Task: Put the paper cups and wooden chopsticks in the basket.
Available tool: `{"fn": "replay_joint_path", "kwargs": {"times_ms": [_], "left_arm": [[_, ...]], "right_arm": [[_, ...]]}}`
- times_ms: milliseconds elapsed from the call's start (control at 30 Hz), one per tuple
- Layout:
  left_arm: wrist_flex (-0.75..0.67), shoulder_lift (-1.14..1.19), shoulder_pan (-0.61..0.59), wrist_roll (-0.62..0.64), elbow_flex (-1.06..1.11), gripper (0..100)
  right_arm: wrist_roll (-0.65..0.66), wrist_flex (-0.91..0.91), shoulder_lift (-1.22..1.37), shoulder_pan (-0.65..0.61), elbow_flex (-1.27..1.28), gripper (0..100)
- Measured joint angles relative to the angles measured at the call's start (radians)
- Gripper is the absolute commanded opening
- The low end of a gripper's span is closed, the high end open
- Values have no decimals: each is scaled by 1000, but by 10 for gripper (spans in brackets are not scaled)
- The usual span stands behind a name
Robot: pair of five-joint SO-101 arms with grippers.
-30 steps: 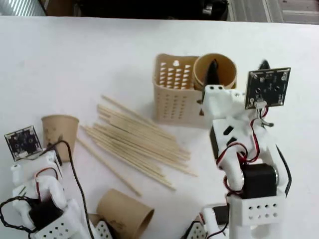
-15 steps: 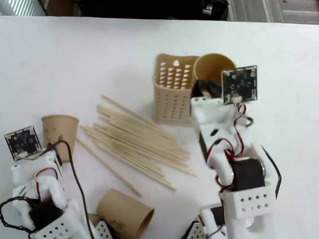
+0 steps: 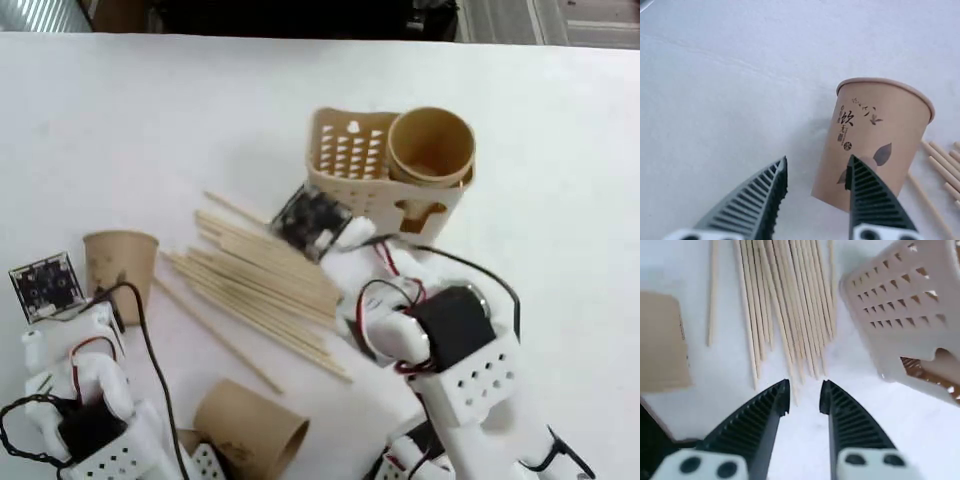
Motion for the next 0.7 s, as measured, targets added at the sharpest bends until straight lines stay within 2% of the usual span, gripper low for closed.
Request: {"fn": "replay_joint_path", "kwargs": {"times_ms": [100,167,367,567,700], "left_arm": [[0,0,0,0,0,203],[0,0,0,0,0,203],[0,0,0,0,0,203],[0,0,0,0,0,203],[0,0,0,0,0,203]], "right_arm": [[115,9,-51,-25,41,67],[147,9,-109,-68,81,66],[163,9,-292,-161,287,73],[169,3,-387,-227,414,197],[169,-31,-379,-295,470,211]]}}
